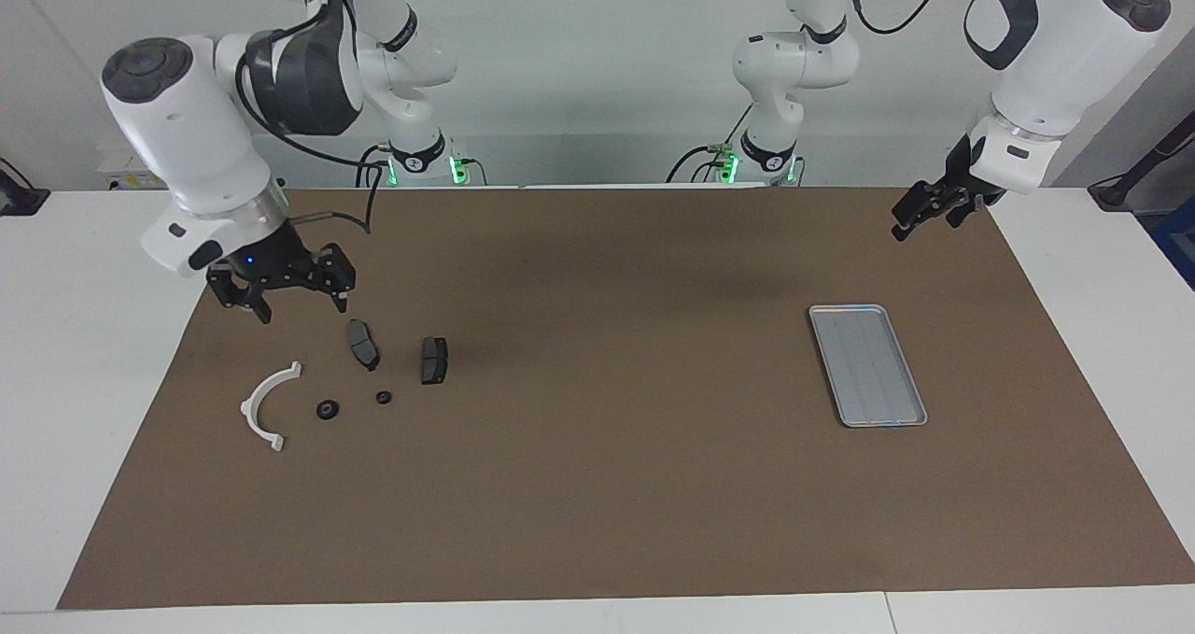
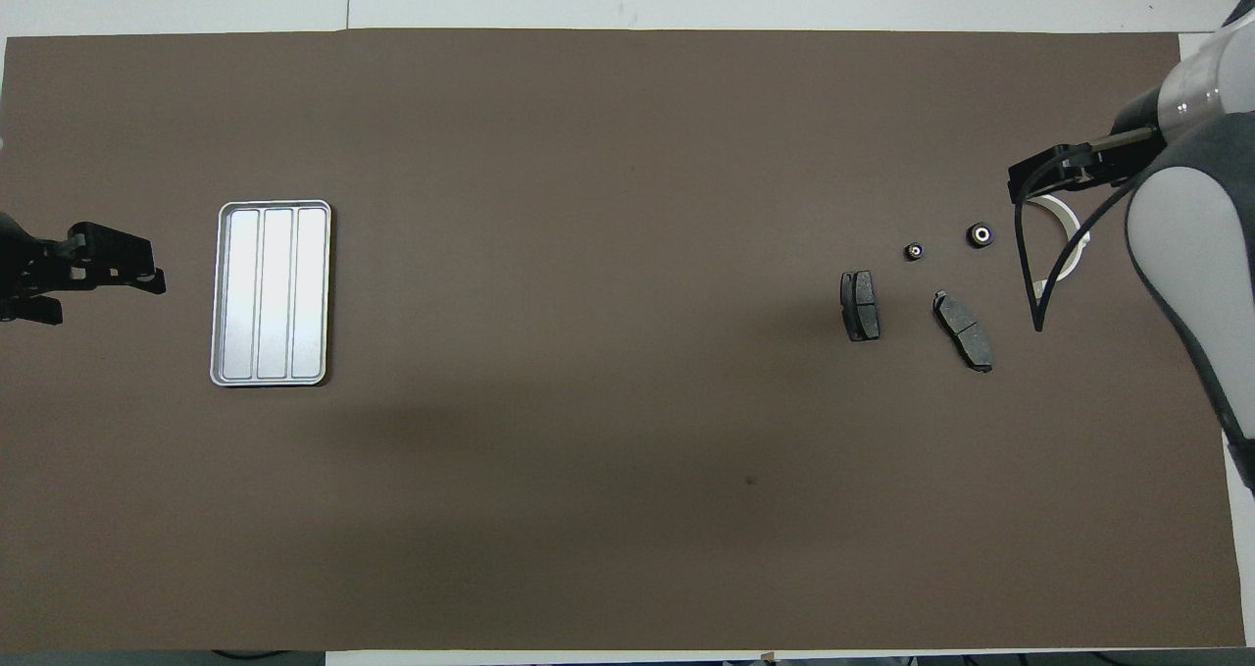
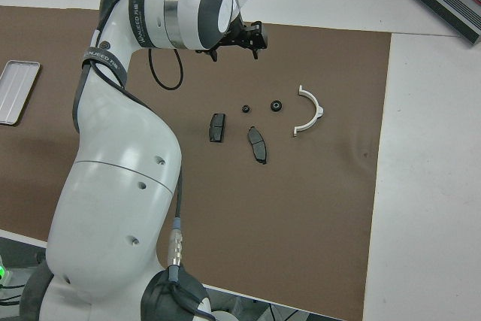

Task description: Place bearing gear from tray to pile

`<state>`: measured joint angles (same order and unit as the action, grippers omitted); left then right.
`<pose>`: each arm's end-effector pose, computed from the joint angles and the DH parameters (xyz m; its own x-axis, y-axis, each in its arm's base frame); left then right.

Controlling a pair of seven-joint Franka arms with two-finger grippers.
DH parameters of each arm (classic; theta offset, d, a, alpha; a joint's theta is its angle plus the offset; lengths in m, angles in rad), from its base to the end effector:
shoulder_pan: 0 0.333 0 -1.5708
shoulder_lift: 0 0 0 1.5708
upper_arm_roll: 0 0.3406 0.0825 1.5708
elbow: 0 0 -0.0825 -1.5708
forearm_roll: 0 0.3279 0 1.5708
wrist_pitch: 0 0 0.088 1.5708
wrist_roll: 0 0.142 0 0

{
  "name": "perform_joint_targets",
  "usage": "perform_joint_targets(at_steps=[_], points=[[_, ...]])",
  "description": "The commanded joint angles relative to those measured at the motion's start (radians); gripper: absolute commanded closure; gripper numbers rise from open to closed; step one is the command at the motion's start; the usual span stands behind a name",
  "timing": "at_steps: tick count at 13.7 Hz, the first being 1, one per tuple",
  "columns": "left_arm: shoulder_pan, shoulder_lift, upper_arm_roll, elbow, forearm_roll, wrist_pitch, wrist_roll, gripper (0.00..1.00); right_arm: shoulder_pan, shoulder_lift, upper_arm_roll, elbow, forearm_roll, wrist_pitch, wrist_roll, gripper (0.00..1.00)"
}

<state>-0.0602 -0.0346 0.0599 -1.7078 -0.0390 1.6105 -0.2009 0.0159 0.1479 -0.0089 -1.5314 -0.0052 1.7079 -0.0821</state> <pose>0.4842 -0.0050 0.5776 0.9772 0.2004 -0.0696 0.2027 -0.9788 0.0275 0.5587 0.0036 0.5648 0.9956 0.0898 0.0280 0.0896 -0.9959 0.0088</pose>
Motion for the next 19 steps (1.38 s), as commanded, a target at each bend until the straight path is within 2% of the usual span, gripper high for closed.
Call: perform_joint_targets(at_steps=[1,3,6,12,16,19], points=[[-0.001,-0.024,0.000,-0.021,0.011,-0.006,0.005,0.00,-0.014,-0.062,0.014,-0.019,-0.018,-0.079,0.083,0.00],[-0.001,-0.024,0.000,-0.021,0.011,-0.006,0.005,0.00,-0.014,-0.106,0.015,-0.050,-0.016,-0.151,0.103,0.00],[-0.001,-0.024,-0.002,-0.021,0.011,-0.006,0.005,0.00,-0.017,-0.168,0.014,-0.110,-0.018,-0.162,0.104,0.00],[-0.001,-0.024,-0.002,-0.020,0.011,-0.006,0.005,0.00,-0.004,-0.179,0.011,-0.108,-0.018,-0.146,0.091,0.00],[-0.001,-0.024,-0.002,-0.021,0.011,-0.006,0.005,0.00,-0.030,-0.192,0.010,-0.115,-0.010,-0.120,0.091,0.00],[-0.001,-0.024,-0.002,-0.020,0.011,-0.006,0.005,0.00,-0.030,-0.202,-0.019,-0.116,-0.003,-0.129,0.091,0.00]])
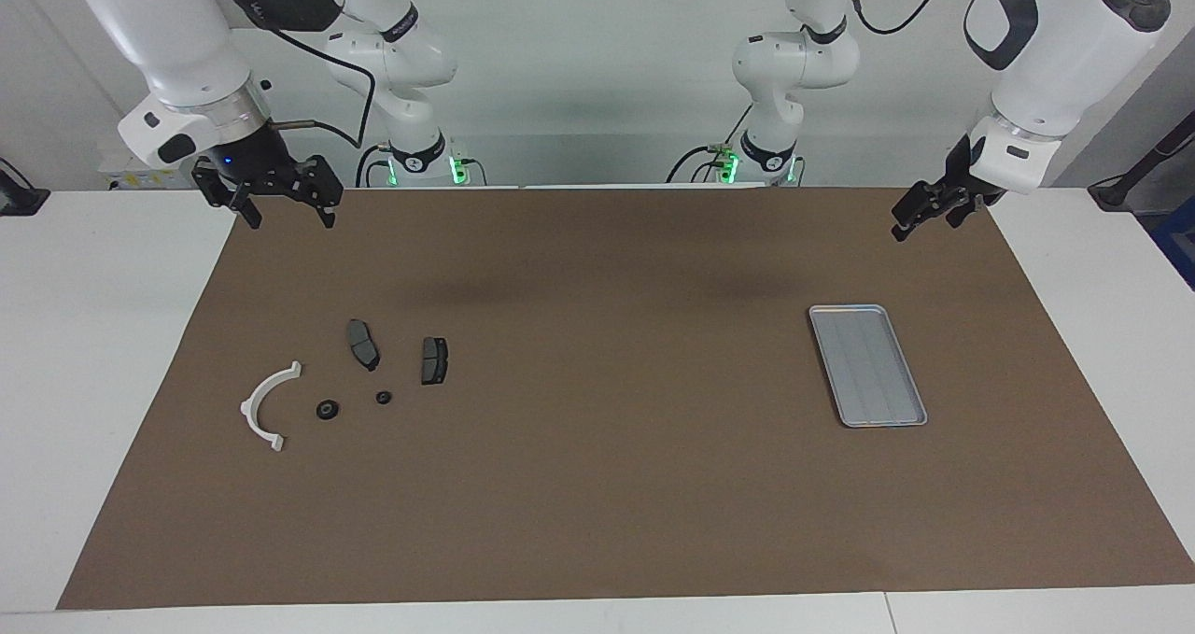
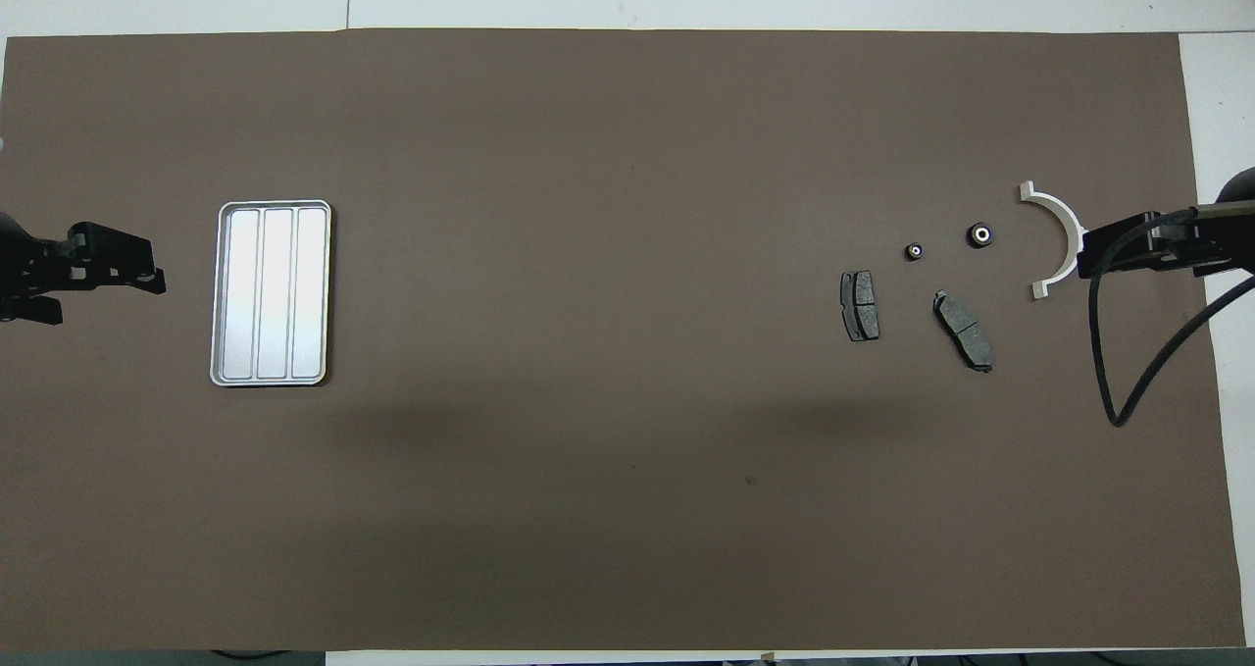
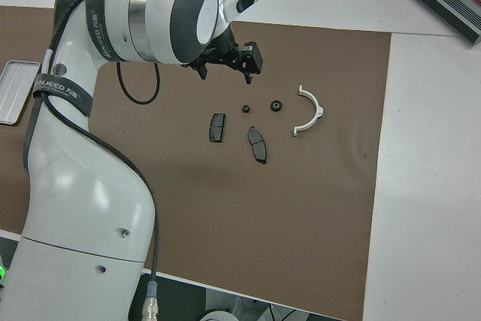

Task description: Place bearing gear from tray to pile

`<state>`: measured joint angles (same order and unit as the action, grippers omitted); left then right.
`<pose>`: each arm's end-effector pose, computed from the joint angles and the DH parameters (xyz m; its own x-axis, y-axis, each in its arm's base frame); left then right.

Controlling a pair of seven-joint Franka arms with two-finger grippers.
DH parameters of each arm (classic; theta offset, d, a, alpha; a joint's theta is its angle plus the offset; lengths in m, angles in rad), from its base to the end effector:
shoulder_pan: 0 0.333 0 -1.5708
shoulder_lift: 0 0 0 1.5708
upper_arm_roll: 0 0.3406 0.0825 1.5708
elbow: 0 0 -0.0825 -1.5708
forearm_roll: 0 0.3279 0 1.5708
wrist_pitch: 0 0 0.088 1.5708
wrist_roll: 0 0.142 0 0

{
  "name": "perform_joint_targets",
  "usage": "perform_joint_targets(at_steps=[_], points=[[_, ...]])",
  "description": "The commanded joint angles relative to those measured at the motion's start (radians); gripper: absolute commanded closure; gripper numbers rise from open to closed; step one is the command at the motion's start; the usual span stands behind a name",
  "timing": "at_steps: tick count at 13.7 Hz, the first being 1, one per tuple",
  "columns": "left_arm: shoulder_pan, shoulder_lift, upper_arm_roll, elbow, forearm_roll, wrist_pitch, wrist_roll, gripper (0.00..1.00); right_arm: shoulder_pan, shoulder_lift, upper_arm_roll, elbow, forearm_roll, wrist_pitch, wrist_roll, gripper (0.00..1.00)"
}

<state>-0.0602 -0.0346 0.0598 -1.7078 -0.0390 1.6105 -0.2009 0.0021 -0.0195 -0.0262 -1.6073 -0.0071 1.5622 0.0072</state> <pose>0.4842 -0.0051 0.5776 0.9772 0.2003 -0.0696 0.2026 -0.9789 0.0275 0.4893 -0.0129 0.6079 0.9992 -0.0313 -0.0256 -0.0312 -0.9995 0.0068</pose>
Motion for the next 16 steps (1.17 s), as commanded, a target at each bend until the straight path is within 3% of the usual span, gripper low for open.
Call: perform_joint_targets(at_steps=[1,16], points=[[-0.001,-0.024,0.000,-0.021,0.011,-0.006,0.005,0.00,-0.016,-0.040,-0.003,-0.048,0.001,0.018,0.008,0.00],[-0.001,-0.024,0.000,-0.020,0.011,-0.006,0.005,0.00,-0.020,-0.042,-0.003,-0.051,-0.004,0.001,0.014,0.00]])
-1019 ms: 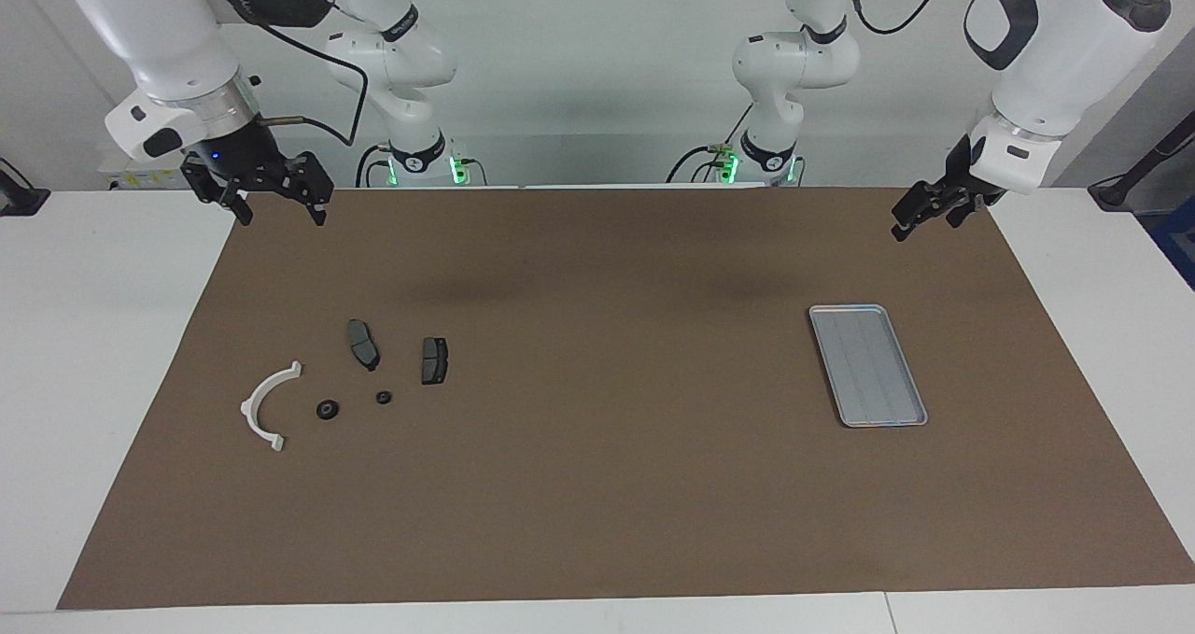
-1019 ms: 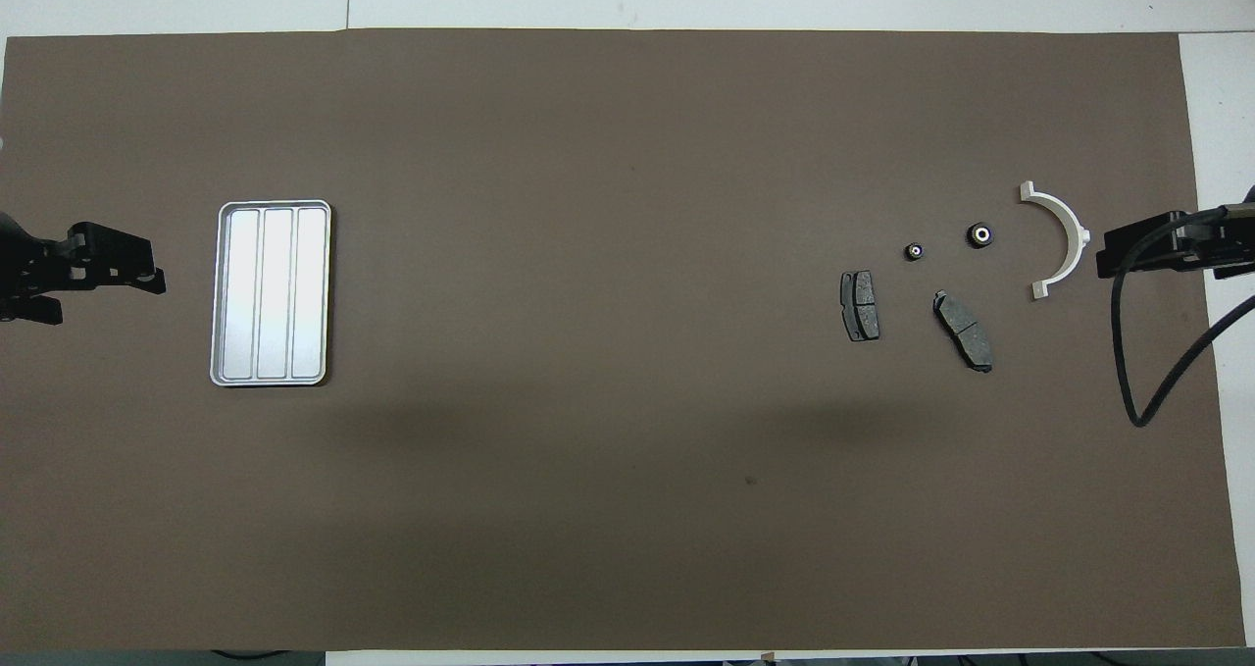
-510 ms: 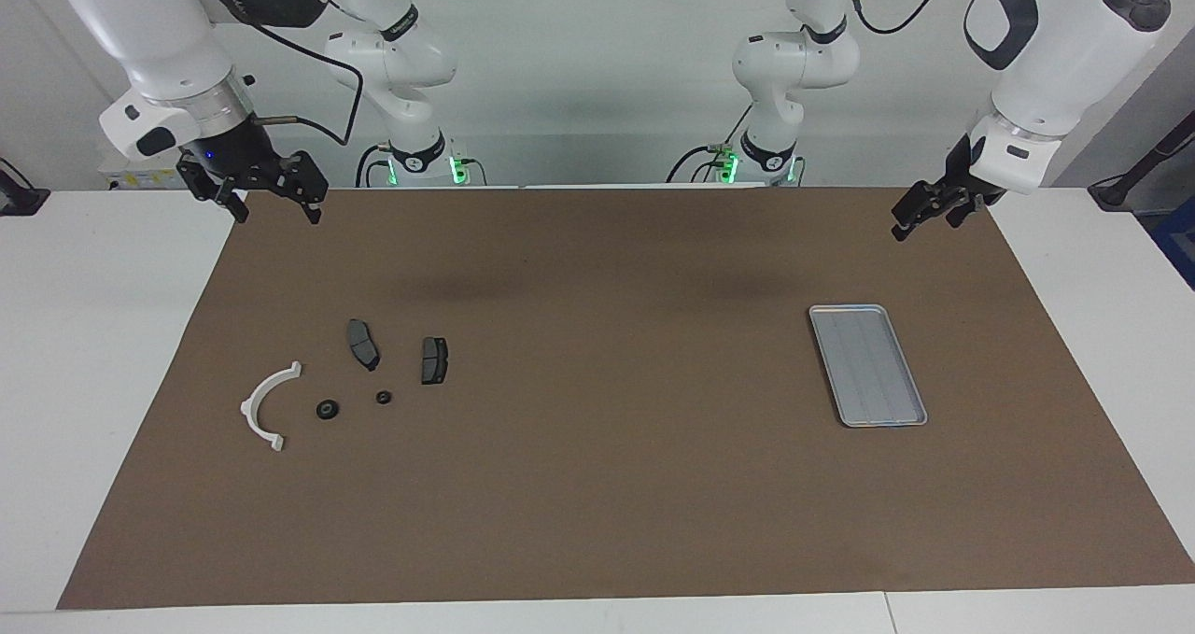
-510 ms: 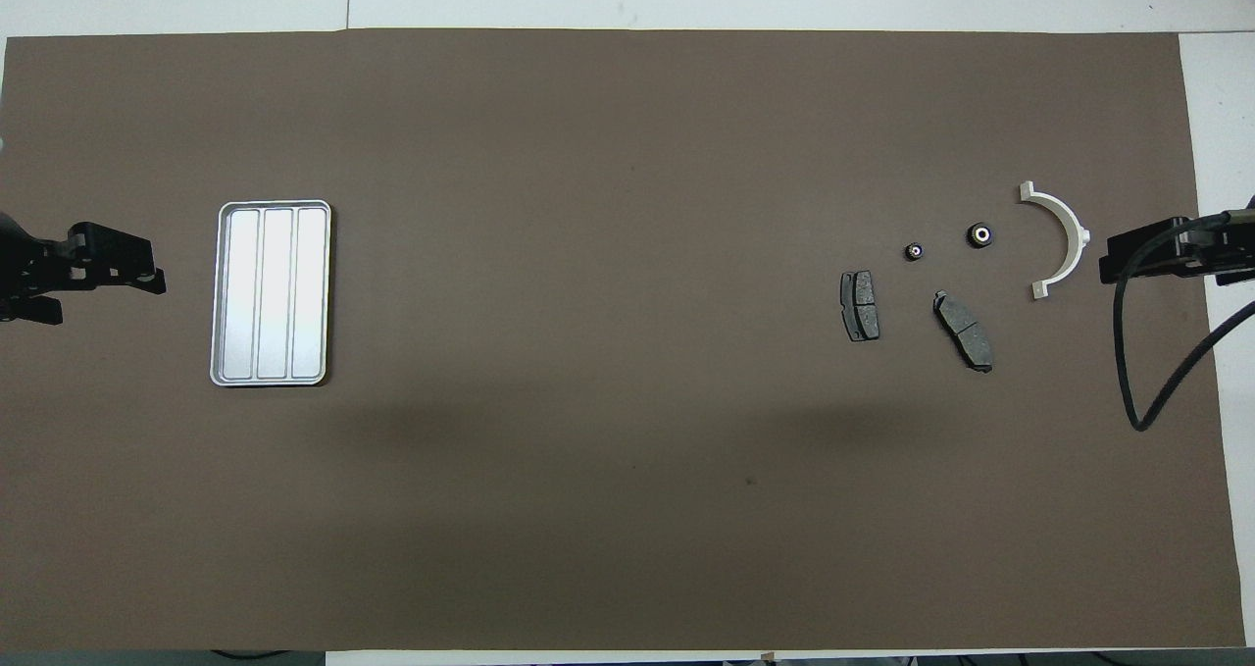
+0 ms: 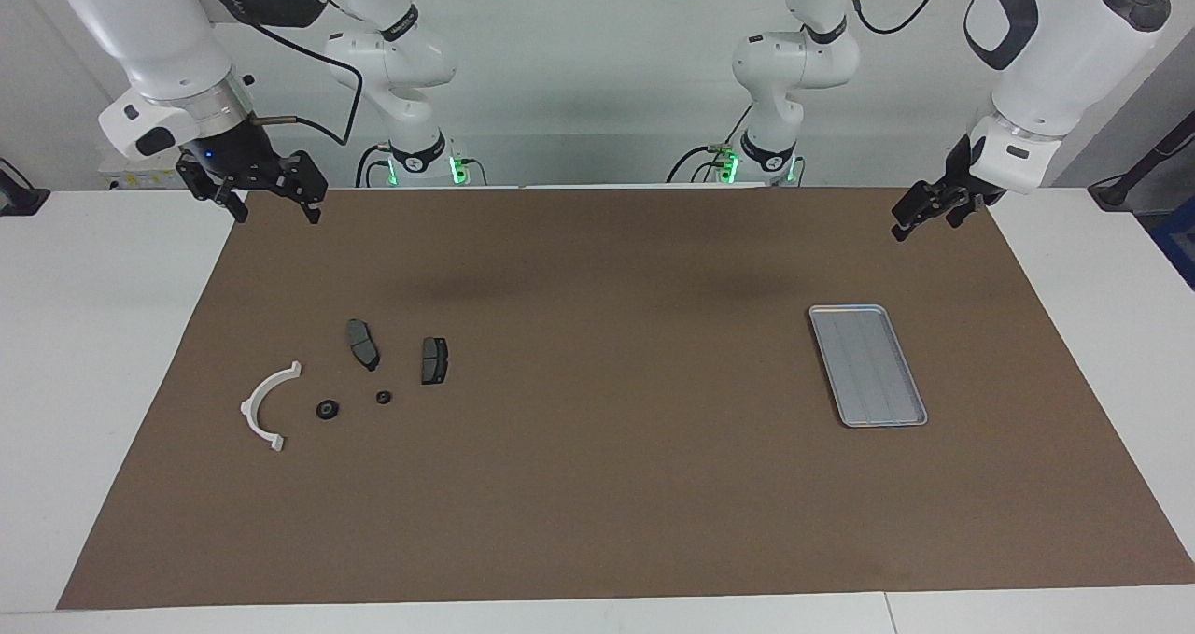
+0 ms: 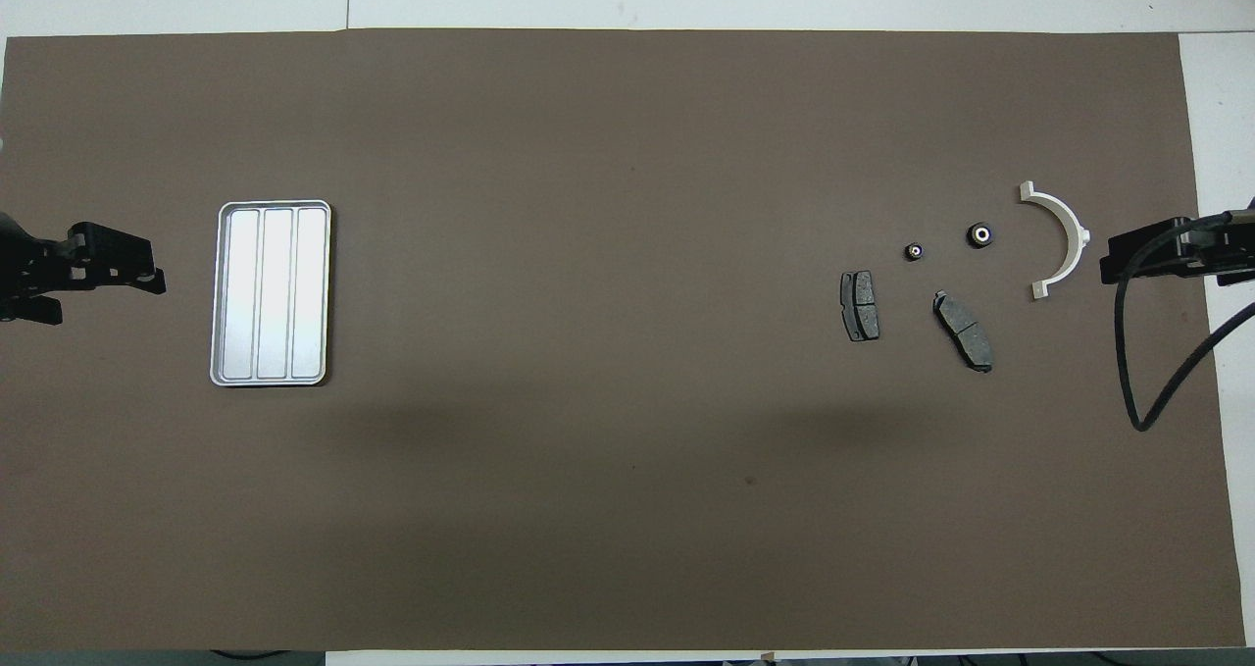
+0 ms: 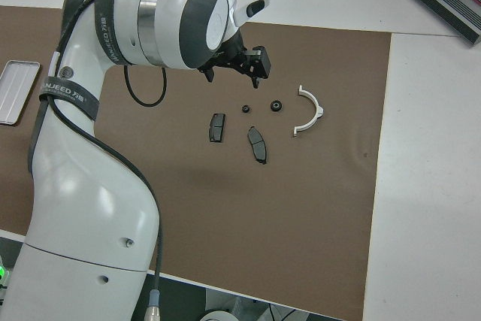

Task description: Place bearing gear from tray to pile

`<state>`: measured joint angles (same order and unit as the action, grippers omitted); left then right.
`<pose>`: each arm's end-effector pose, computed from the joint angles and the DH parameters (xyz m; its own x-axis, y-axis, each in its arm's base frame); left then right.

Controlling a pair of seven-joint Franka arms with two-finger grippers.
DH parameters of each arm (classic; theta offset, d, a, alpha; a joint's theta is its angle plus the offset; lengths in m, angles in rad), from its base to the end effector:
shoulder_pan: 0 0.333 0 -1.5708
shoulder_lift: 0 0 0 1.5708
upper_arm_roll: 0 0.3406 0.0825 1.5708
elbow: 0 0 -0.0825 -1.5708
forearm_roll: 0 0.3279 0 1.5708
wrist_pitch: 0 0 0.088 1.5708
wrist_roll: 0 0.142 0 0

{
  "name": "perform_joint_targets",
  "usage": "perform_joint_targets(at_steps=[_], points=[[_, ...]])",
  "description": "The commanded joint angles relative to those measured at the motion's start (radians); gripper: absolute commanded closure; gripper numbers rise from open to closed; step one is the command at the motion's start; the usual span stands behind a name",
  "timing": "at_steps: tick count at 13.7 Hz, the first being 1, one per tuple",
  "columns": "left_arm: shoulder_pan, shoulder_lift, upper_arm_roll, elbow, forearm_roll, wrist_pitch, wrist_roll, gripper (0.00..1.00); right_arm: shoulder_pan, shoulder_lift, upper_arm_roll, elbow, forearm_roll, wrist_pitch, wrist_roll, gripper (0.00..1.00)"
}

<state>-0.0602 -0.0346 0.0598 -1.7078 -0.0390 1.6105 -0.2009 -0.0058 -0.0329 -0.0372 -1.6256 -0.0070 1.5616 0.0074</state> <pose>0.4842 -0.0051 0.5776 0.9772 0.2003 -0.0696 0.2026 -0.9789 0.0275 0.4839 -0.0221 0.6068 0.9982 -0.0504 -0.0311 -0.0502 -0.9987 0.0060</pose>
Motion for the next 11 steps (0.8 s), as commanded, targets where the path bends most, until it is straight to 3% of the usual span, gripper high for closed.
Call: perform_joint_targets(at_steps=[1,11], points=[[-0.001,-0.024,-0.001,-0.021,0.011,-0.006,0.005,0.00,-0.013,-0.028,0.008,-0.033,-0.004,0.002,0.014,0.00],[-0.001,-0.024,-0.001,-0.021,0.011,-0.006,0.005,0.00,-0.020,-0.027,0.008,-0.030,-0.005,0.003,0.013,0.00]])
